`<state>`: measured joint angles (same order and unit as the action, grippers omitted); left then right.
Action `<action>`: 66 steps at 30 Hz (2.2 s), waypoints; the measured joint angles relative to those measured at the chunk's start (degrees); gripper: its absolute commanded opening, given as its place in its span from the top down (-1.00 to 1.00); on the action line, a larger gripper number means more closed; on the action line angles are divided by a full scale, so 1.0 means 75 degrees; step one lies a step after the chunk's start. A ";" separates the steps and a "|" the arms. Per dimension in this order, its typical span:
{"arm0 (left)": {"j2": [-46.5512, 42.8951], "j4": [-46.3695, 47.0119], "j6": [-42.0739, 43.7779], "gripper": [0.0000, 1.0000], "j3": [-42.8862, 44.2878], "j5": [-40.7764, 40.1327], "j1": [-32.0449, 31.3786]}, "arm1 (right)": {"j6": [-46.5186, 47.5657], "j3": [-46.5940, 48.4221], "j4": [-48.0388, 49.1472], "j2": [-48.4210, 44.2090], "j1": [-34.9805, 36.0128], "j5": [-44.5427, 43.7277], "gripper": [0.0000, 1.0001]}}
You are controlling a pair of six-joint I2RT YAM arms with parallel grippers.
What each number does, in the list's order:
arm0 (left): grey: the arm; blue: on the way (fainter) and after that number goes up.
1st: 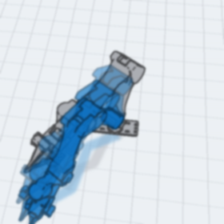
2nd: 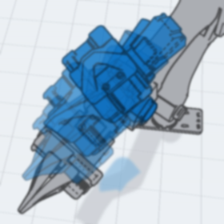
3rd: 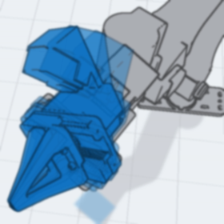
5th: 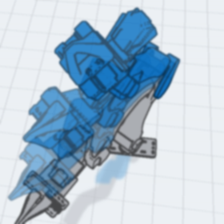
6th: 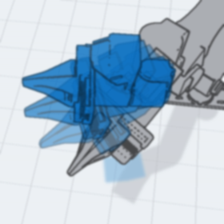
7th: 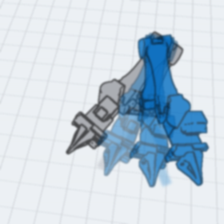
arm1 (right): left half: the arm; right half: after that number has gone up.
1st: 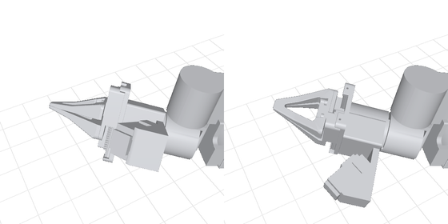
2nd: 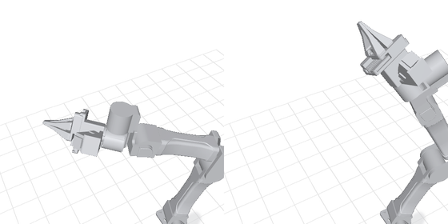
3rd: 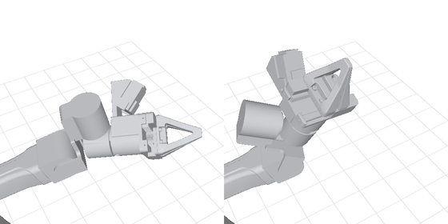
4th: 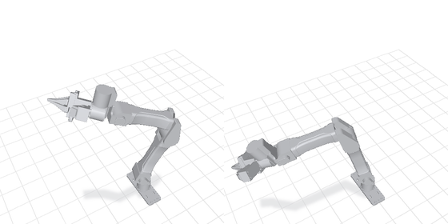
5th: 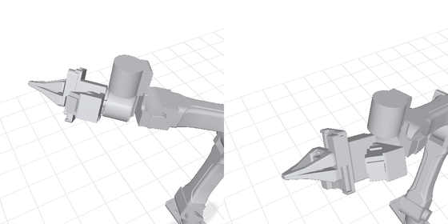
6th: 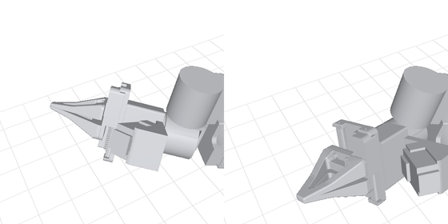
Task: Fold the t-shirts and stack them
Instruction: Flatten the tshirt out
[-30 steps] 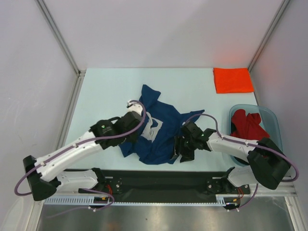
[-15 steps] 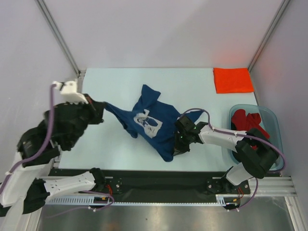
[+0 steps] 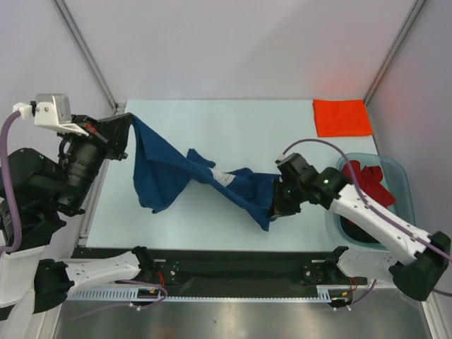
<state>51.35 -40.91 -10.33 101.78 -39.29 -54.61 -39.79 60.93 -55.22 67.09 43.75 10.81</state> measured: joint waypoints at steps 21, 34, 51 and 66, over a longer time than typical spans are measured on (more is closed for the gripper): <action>-0.0507 -0.1306 -0.1204 0.99 -0.3448 -0.0370 0.0000 | 0.0289 0.0192 0.0667 0.2060 0.0638 0.0361 0.33; -0.0507 -0.1670 -0.1597 0.99 -0.3483 -0.0268 0.0000 | -0.0994 -0.3150 0.2171 0.0662 0.0892 0.0405 0.13; -0.0495 -0.1938 -0.1763 0.99 -0.3483 -0.0108 0.0000 | -0.1807 -0.3325 0.3873 0.1413 0.1026 -0.0420 0.21; -0.0510 -0.2095 -0.1824 0.99 -0.3483 -0.0111 0.0000 | -0.2299 -0.3217 0.3955 0.1623 0.1591 -0.0609 0.54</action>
<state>47.53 -56.62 -24.01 75.66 -40.12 -54.61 -57.04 36.80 -25.56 79.26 55.68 6.24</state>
